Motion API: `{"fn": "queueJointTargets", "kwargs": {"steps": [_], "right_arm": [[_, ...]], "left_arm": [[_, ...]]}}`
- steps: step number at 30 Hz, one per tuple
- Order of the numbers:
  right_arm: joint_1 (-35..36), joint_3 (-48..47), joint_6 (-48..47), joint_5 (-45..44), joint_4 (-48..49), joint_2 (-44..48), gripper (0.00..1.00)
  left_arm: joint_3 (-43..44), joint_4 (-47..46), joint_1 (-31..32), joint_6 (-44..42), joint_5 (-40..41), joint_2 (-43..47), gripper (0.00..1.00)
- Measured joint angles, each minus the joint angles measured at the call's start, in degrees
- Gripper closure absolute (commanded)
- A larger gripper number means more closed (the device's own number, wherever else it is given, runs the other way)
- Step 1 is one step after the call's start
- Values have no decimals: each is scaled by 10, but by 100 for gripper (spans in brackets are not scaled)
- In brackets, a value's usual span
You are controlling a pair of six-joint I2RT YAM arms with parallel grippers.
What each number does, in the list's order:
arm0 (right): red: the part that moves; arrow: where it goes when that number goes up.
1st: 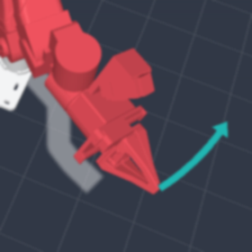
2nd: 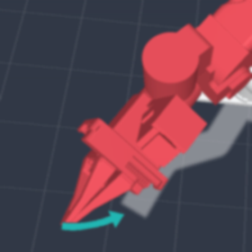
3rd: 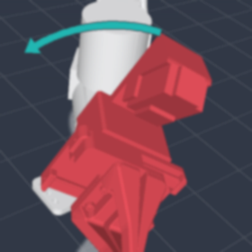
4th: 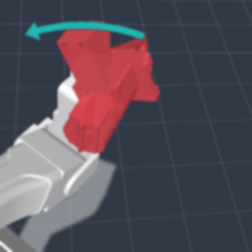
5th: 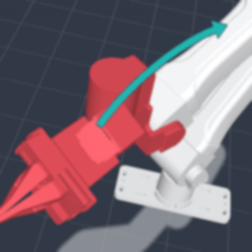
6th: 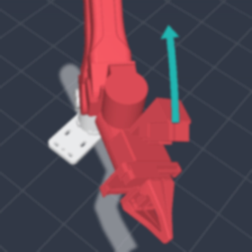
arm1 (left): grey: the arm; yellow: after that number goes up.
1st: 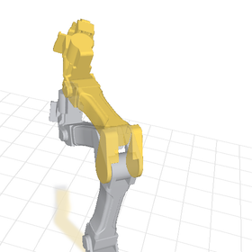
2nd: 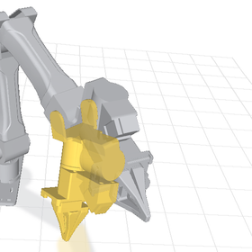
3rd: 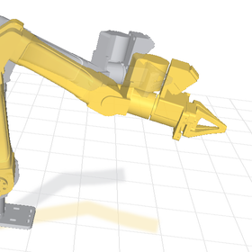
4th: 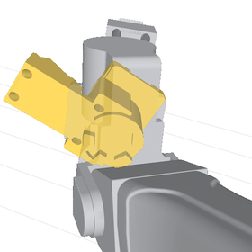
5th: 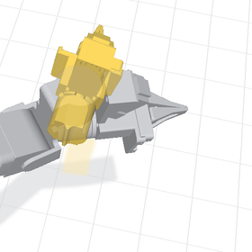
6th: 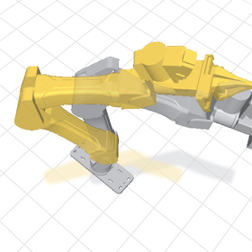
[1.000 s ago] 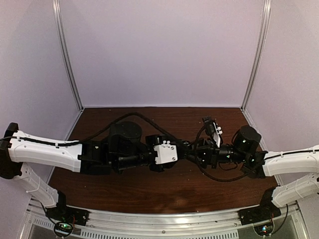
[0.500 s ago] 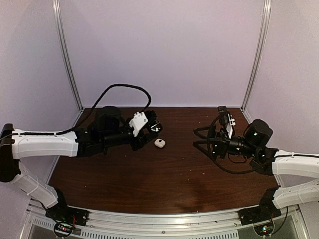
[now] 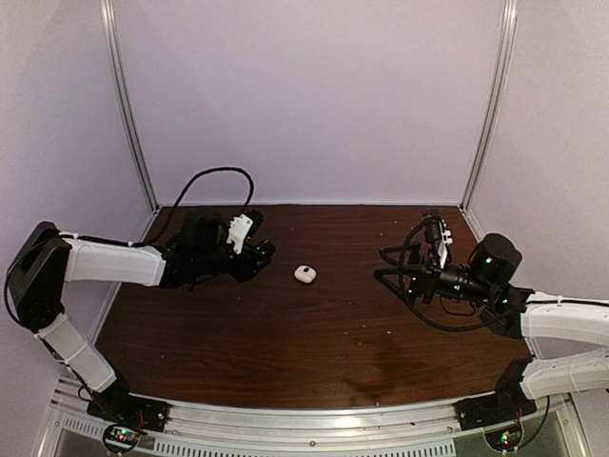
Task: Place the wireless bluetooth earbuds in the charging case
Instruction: Place the charging case with the earbuds at the center of the board.
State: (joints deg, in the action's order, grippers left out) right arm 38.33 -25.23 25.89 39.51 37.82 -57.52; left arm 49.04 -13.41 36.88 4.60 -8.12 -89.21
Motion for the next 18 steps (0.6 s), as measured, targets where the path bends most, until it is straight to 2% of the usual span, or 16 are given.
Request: {"fn": "queueJointTargets", "kwargs": {"steps": [8, 18], "right_arm": [[-5, 14, 0, -13, -1, -2, 0], [-9, 15, 0, -28, -9, -6, 0]], "left_arm": [[40, 23, -14, 37, -3, -137, 79], [120, 49, -24, 59, 3, -215, 78]]}}
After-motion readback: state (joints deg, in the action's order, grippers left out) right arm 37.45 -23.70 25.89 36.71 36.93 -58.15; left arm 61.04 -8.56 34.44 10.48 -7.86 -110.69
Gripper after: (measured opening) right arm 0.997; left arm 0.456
